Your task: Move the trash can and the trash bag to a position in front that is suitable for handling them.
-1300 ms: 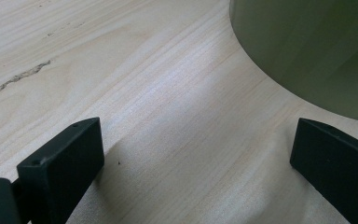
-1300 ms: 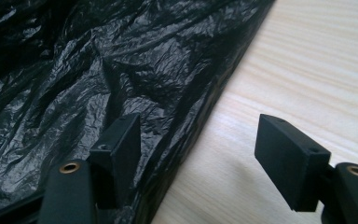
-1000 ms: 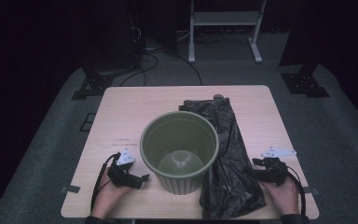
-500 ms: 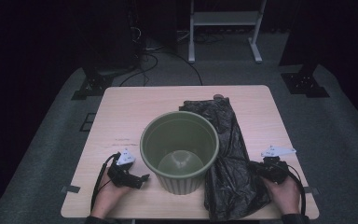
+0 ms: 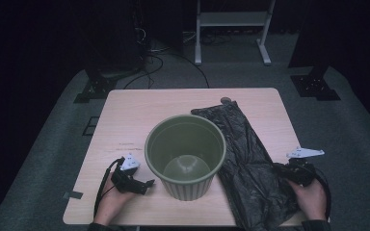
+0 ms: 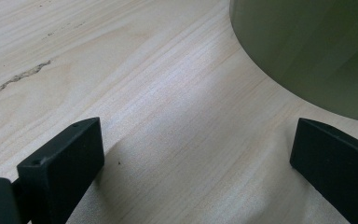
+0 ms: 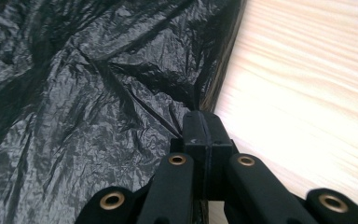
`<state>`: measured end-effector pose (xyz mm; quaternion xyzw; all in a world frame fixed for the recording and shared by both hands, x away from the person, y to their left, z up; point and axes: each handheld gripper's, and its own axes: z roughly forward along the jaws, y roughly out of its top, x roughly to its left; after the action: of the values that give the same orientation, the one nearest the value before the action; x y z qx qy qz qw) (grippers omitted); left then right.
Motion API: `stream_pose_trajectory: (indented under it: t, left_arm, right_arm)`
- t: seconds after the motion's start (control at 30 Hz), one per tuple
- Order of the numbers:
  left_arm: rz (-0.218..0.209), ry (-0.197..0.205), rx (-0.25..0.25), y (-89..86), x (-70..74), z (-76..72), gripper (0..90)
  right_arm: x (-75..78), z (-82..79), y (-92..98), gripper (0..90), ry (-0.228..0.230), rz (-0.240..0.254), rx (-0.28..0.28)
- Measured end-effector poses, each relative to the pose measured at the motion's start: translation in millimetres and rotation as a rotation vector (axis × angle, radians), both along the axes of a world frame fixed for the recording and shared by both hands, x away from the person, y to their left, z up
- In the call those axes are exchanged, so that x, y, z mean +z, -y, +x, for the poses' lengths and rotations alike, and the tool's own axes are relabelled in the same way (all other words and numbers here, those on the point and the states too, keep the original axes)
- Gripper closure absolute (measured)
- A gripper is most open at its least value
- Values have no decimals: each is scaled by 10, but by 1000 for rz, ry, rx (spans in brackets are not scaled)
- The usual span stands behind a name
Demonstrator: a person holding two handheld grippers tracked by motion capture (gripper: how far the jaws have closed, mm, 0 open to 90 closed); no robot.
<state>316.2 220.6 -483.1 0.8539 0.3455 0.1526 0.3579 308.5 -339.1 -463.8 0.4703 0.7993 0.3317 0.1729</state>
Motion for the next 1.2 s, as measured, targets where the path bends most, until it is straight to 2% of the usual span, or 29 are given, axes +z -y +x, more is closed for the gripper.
stream_pose_trajectory:
  t: [0.1,0.23,0.3,0.33,0.4,0.43,0.5,0.53,0.57,0.6,0.67,0.73,0.8,0.93,0.97,1.03,1.17,1.2]
  left_arm:
    - [0,0,0,0,0,0,15]
    - [0,0,0,0,0,0,15]
    - [0,0,0,0,0,0,15]
    - [0,0,0,0,0,0,15]
    - [0,0,0,0,0,0,14]
    - [0,0,0,0,0,0,15]
    - [0,0,0,0,0,0,15]
    - [0,0,0,0,0,0,15]
    - [0,0,0,0,0,0,15]
    - [0,0,0,0,0,0,15]
    - [0,0,0,0,0,0,15]
    - [0,0,0,0,0,0,15]
    - [0,0,0,0,0,0,15]
    - [0,0,0,0,0,0,15]
    - [0,0,0,0,0,0,15]
    - [0,0,0,0,0,0,15]
    - [-1,0,1,0,0,0,15]
    - [0,0,0,0,0,0,15]
  right_arm:
    - [-13,-16,145,900,-3,0,-23]
    - [-12,-34,204,862,1,8,-37]
    - [11,-48,192,736,18,9,-44]
    - [11,-48,192,736,18,9,-44]
    - [53,-61,126,615,41,11,-43]
    - [53,-61,126,615,41,11,-43]
    - [91,-67,66,531,55,12,-49]
    - [108,-65,37,469,60,14,-47]
    - [136,-60,-24,365,77,21,-55]
    - [136,-60,-24,365,77,21,-55]
    - [155,-34,-72,254,76,50,-61]
    - [170,-3,-121,167,82,58,-65]
    - [181,48,-197,119,90,61,-49]
    - [171,119,-267,100,76,70,-31]
    - [145,168,-319,99,61,52,-23]
    - [115,215,-355,99,52,46,-16]
    - [81,293,-378,97,41,51,-17]
    - [55,359,-376,96,23,44,-21]
